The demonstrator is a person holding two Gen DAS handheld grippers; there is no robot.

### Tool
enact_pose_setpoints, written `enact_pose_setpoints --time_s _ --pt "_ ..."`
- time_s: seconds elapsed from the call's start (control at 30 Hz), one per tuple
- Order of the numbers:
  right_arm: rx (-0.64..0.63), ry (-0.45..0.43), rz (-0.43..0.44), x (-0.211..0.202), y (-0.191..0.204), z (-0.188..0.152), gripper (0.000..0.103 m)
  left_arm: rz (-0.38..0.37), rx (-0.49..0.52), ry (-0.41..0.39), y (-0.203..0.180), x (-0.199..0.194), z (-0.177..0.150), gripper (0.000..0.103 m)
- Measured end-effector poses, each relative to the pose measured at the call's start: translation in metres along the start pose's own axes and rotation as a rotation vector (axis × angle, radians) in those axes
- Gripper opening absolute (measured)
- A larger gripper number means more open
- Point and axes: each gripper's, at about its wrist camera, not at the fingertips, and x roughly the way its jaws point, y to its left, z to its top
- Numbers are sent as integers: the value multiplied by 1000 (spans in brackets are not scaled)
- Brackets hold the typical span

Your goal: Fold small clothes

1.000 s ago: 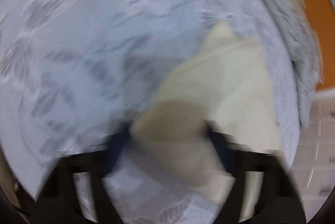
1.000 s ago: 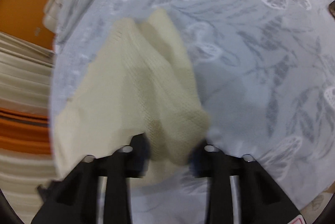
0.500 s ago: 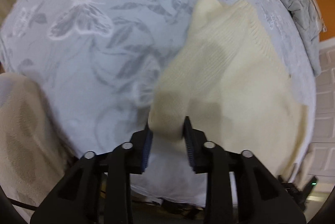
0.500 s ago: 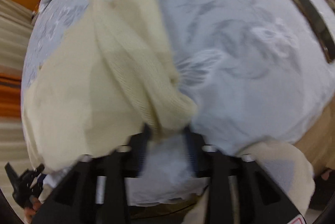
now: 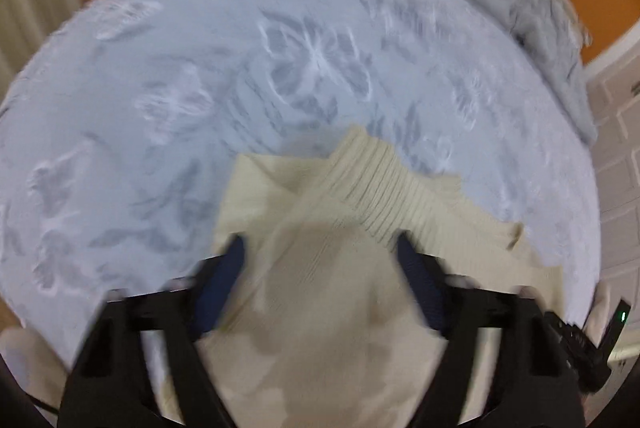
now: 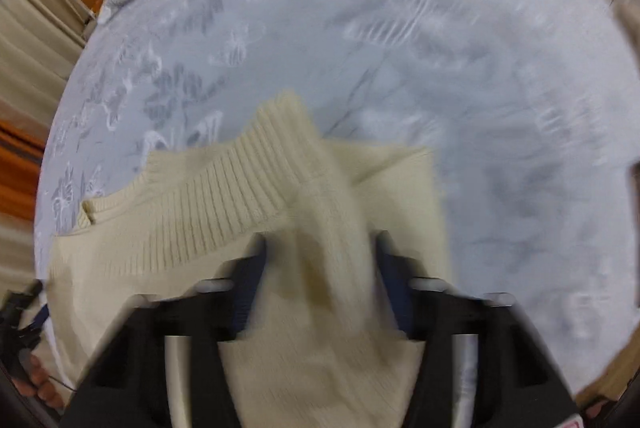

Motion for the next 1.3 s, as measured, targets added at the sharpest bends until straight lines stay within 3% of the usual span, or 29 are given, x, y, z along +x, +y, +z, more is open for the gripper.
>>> enact_pose_setpoints --time_s 0.03,0.1,0.17,0.2,0.3,0.4,0.47,0.53,0.57,0.63,0.67,0.7,0.77,0.8,0.87,1.0,1.1,1.17,1.2,1.23,1.3 --pt "2 -50 28 -16 4 3 9 6 20 66 -3 13 3 13" --pt "8 -144 107 -48 7 2 7 -33 4 39 -2 0 6 10" --pt "26 -204 124 -68 -2 2 7 -49 19 2 -1 -16 5 10" --pt "37 -190 102 -60 -10 3 7 -37 24 -3 -1 -18 5 10" --pt "34 13 -8 9 -28 2 9 61 31 57 6 13 1 11" --pt "26 -20 -27 -3 -20 5 10 103 67 49 0 15 -1 12" --pt "17 -155 -52 -41 -4 3 20 109 85 37 -6 5 -1 14" --pt "-43 -249 -67 -64 15 -3 20 107 94 11 -6 -3 0 16" --pt "-70 -251 -64 -64 22 -4 20 114 90 6 -4 -2 1 17" --pt "-151 -147 -86 -32 35 -8 20 104 68 3 -1 0 -1 18" --pt "-193 -37 -134 2 38 -12 20 86 32 1 5 -1 -3 18" --pt "-218 -33 -155 15 36 -14 20 65 10 0 8 -3 -4 18" --pt "-228 -53 -188 3 45 -12 19 49 -11 3 13 -9 -6 19" --pt "-208 -57 -164 -7 50 -10 18 36 -9 6 17 -15 -8 21" --pt "-181 -102 -26 -32 60 -18 18 24 0 -4 24 -30 -16 26" --pt "-349 -76 124 -54 129 -58 18 17 8 -31 45 -57 -45 43" --pt "-442 22 102 -7 172 -82 17 13 -2 -2 56 -62 -68 44" --pt "-467 104 26 38 187 -90 18 27 -3 4 60 -64 -82 45" --pt "-515 34 -8 38 196 -94 19 34 -3 5 61 -66 -86 48" --pt "-571 27 -62 38 207 -96 20 27 -4 18 63 -66 -90 51" --pt "-589 33 -92 24 217 -95 22 -6 -41 30 69 -66 -95 70"
